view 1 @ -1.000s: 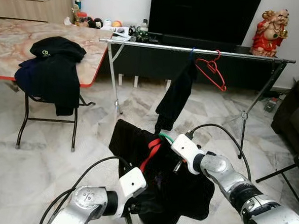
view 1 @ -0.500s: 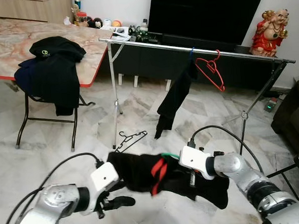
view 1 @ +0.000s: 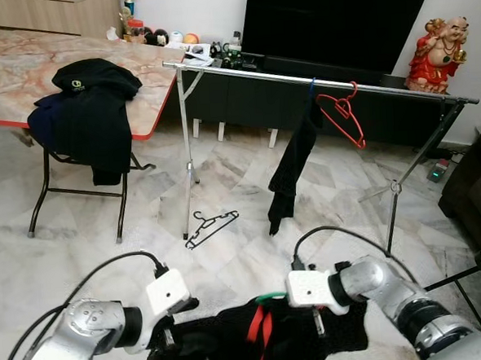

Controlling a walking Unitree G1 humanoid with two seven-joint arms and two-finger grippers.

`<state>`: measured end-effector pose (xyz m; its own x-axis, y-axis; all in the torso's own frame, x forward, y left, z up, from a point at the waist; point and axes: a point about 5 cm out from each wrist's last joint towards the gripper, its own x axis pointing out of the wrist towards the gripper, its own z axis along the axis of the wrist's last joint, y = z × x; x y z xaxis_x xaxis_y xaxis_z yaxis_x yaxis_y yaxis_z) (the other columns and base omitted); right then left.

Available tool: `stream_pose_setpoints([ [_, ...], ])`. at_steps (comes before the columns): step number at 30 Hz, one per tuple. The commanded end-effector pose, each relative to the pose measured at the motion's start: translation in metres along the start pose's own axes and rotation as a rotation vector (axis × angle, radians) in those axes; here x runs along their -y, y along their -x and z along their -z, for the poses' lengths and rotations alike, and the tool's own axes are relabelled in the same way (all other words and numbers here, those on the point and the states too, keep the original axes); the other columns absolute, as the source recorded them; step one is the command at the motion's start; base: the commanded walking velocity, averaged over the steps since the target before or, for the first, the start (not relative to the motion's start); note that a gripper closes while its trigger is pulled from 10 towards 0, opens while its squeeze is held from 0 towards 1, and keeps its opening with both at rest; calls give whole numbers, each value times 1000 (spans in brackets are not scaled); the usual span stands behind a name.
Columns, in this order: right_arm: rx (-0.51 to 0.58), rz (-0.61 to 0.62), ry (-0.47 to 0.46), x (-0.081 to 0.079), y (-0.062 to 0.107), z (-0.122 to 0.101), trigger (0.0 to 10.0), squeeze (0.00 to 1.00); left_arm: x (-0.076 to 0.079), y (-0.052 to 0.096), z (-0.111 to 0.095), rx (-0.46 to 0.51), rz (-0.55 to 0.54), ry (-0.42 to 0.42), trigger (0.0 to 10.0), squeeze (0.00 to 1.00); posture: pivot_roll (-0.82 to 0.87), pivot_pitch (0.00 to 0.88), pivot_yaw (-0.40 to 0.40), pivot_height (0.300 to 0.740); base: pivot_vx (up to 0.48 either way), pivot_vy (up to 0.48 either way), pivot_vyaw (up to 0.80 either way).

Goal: Hang hanger

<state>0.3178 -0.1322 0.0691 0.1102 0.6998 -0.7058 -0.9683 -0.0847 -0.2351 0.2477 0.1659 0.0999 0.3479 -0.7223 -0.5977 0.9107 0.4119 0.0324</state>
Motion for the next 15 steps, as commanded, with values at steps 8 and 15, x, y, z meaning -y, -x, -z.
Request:
stream_pose_setpoints([
  [8, 90, -40, 57, 1, 0, -13, 0, 0, 6, -21, -5, -4, 31, -37, 10000, 0, 252, 0, -202, 740, 0, 0, 0],
  [15, 118, -27, 53, 2, -3, -17, 0, 0, 11, -30, -8, 10, 72, -30, 10000, 0, 247, 0, -199, 740, 0, 0, 0],
])
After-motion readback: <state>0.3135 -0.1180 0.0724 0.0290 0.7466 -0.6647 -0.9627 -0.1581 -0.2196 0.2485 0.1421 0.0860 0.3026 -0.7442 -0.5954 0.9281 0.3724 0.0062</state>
